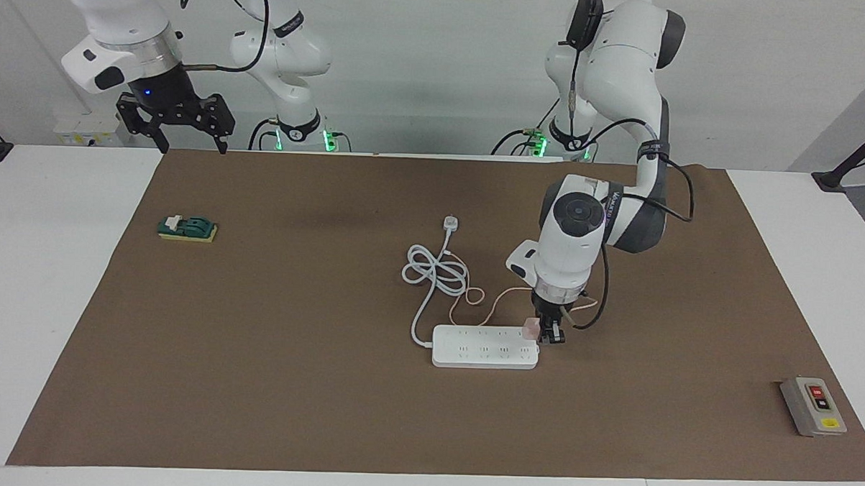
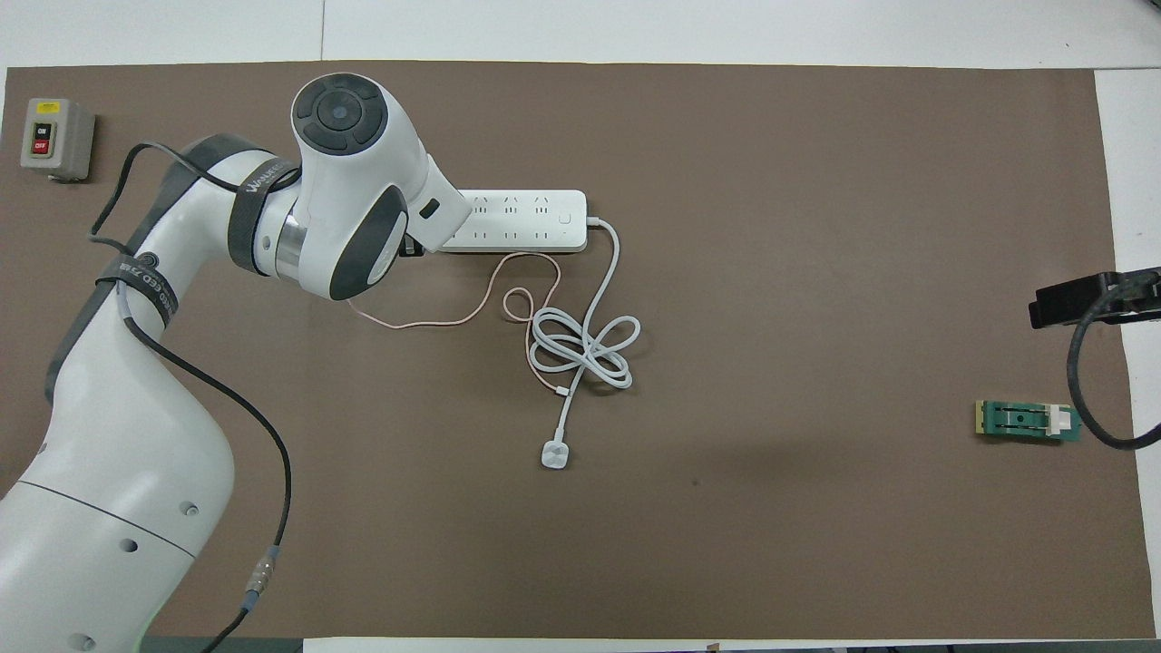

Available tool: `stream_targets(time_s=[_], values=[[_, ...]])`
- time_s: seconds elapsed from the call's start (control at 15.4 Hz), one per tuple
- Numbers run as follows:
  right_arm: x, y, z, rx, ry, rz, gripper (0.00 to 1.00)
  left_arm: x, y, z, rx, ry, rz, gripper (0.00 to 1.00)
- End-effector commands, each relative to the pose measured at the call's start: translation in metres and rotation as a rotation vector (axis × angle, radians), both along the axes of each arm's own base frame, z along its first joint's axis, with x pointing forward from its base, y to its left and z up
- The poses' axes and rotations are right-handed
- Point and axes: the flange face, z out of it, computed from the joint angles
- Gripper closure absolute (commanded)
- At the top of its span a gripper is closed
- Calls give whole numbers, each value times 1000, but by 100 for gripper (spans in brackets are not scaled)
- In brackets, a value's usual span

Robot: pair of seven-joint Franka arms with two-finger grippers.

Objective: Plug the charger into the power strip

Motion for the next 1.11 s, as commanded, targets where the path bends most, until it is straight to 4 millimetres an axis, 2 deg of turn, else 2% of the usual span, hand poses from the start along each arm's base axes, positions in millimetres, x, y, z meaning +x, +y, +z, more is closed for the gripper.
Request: stream_targets(time_s=[0.0, 0.46, 1.04], values=[[-6, -5, 2, 5, 0, 11, 0, 0, -2, -3, 10, -24, 3, 100], [-6, -5, 2, 5, 0, 11, 0, -1, -5, -4, 10, -24, -2, 100], [-6, -5, 2, 5, 0, 11, 0, -5, -2, -14, 15, -11, -1, 100]])
